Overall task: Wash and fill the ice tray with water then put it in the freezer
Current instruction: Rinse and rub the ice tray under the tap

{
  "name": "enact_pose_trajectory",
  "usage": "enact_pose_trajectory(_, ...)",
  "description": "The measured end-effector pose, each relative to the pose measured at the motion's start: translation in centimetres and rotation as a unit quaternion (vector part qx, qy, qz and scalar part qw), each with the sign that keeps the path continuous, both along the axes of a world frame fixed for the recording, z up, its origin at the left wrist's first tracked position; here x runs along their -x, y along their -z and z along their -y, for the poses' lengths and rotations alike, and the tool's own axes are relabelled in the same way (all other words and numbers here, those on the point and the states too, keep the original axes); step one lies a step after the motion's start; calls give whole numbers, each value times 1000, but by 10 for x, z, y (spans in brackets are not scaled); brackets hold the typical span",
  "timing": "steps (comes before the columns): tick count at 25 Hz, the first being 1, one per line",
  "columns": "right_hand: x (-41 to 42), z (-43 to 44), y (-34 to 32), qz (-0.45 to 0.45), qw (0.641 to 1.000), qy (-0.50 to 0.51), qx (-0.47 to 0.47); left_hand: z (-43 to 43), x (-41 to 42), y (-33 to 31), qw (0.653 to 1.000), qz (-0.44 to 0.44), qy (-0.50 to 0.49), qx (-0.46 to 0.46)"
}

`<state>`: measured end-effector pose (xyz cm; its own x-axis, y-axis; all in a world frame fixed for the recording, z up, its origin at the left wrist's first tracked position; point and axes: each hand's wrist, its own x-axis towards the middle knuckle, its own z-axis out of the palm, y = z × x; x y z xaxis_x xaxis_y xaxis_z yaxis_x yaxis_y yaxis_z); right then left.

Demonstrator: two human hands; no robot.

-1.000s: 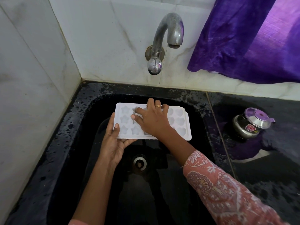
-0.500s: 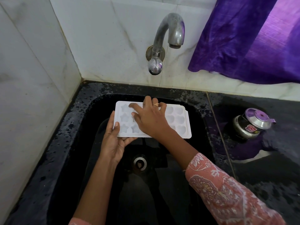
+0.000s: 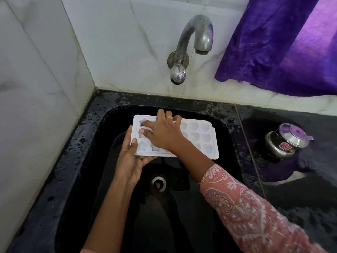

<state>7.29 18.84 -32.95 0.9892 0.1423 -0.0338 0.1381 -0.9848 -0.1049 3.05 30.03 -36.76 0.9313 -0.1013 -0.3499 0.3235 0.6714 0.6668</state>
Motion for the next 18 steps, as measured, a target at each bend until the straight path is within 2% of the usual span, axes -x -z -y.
enact_pose_trajectory(10, 4, -1, 4, 46, 999, -6, 19, -1, -1, -1, 1000, 13, -1, -12)
enact_pose_trajectory(16, 5, -3, 2, 8, 1000, 1, -26, -5, 3, 0, 1000, 2, -5, -13)
enact_pose_trajectory(18, 14, 5, 1, 16, 997, 12, -73, -6, 1, -1, 1000, 3, -7, -21)
